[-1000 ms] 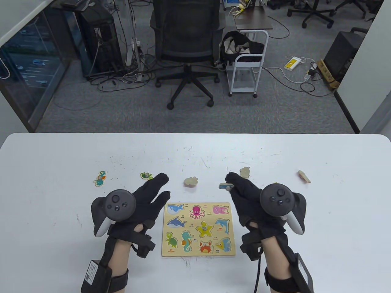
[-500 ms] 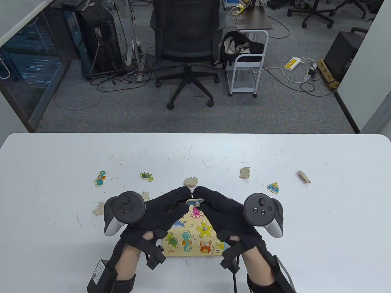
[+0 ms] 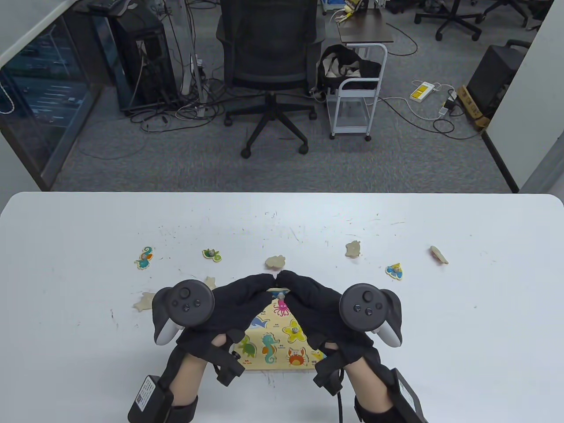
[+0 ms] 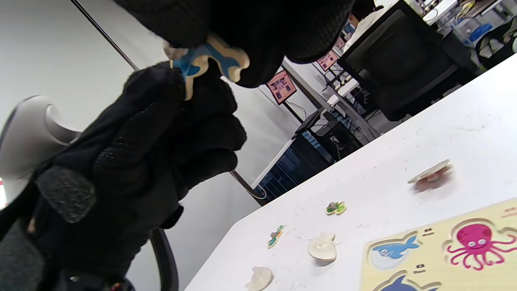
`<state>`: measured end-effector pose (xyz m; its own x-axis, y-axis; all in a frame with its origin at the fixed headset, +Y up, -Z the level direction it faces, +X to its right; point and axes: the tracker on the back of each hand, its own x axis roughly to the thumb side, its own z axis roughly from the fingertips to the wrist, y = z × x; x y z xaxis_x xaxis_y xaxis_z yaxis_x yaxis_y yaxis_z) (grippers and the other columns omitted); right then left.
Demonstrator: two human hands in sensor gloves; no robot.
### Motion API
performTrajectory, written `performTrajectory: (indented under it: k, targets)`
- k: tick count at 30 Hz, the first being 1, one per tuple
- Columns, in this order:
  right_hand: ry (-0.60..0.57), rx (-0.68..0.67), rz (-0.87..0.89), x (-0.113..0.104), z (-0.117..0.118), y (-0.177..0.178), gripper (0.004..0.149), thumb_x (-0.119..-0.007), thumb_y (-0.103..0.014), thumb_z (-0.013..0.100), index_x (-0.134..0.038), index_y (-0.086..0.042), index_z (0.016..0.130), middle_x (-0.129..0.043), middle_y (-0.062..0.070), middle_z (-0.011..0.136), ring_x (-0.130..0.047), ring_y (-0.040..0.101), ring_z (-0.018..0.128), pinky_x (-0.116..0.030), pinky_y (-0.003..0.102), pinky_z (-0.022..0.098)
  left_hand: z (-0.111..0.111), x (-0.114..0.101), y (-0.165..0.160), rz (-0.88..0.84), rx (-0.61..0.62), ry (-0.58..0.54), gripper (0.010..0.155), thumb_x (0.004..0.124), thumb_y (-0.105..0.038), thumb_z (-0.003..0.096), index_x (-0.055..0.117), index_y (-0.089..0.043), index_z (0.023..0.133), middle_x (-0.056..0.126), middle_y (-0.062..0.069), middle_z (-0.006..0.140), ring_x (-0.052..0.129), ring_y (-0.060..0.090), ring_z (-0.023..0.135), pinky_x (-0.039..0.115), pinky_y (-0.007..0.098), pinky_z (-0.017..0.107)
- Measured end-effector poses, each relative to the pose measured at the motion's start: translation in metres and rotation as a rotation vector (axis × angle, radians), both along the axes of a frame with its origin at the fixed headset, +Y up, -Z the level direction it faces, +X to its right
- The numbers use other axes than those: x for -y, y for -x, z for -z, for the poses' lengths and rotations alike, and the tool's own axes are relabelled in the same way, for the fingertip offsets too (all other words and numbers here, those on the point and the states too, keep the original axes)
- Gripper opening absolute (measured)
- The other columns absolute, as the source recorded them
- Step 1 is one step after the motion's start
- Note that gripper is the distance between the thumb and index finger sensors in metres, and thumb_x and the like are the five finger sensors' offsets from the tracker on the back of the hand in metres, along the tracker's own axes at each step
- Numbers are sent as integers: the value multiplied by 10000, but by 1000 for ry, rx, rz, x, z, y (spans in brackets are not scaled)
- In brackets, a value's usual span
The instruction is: Fit puzzle pieces into frame
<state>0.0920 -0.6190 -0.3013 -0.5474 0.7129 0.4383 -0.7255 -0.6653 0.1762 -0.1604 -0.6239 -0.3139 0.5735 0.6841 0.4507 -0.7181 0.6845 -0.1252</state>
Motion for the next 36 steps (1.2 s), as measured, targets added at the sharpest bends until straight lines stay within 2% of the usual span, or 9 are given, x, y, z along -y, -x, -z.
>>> performTrajectory:
  k: [4, 8, 10, 14, 19, 23, 28, 36]
  targets:
    - [-93, 75, -28, -5, -8, -1, 556, -845, -407, 479, -671, -322, 1000, -820, -24, 984, -925, 218, 800, -744, 452, 640, 0, 0, 3, 7, -32, -13, 482, 788, -524, 539, 772, -349, 988, 1001, -120, 859, 1029, 90, 743, 867, 342, 627]
    - [-266, 191, -125, -13, -25, 4, 571, -855, -421, 470, -662, -342, 1001, -785, -40, 1012, -900, 212, 819, -727, 449, 659, -1, -1, 4, 43, -99, -38, 481, 791, -522, 537, 778, -345, 984, 1006, -115, 850, 1033, 93, 732, 868, 344, 620]
    - [-357, 233, -192, -16, -33, 10, 573, -862, -439, 458, -673, -348, 992, -795, -49, 1001, -906, 198, 805, -739, 439, 650, -2, -1, 3, 60, -118, -50, 481, 790, -525, 536, 780, -346, 982, 1007, -115, 847, 1034, 91, 730, 870, 343, 618]
    - [-458, 279, -294, -16, -43, 23, 560, -877, -465, 436, -709, -353, 958, -829, -68, 951, -918, 181, 748, -755, 425, 626, -2, -1, 2, 73, -124, -58, 479, 792, -525, 535, 786, -344, 979, 1010, -116, 842, 1036, 91, 724, 871, 343, 615]
    - [-624, 389, -519, -9, -49, 39, 533, -882, -478, 422, -730, -375, 923, -854, -97, 901, -924, 149, 704, -762, 405, 618, -3, -2, 3, 74, -115, -59, 479, 799, -529, 530, 795, -344, 972, 1020, -118, 828, 1044, 89, 710, 876, 342, 606]
    - [-635, 402, -528, -6, -48, 42, 516, -885, -466, 424, -737, -380, 911, -858, -101, 890, -924, 145, 697, -761, 405, 618, -2, -1, 3, 52, -83, -38, 484, 803, -535, 526, 800, -340, 970, 1024, -115, 823, 1047, 88, 704, 879, 341, 601]
    - [-627, 399, -531, -4, -45, 41, 506, -888, -454, 427, -738, -389, 906, -853, -110, 897, -920, 147, 713, -755, 407, 629, 2, 3, 4, -18, -13, 42, 501, 811, -542, 521, 802, -326, 973, 1027, -103, 819, 1050, 97, 699, 879, 345, 597]
    - [-644, 411, -519, -4, -44, 41, 474, -898, -431, 424, -758, -395, 875, -871, -122, 867, -929, 139, 696, -764, 402, 620, 2, 3, 2, -21, 8, 62, 511, 812, -545, 519, 802, -312, 974, 1032, -98, 811, 1055, 94, 690, 885, 344, 589]
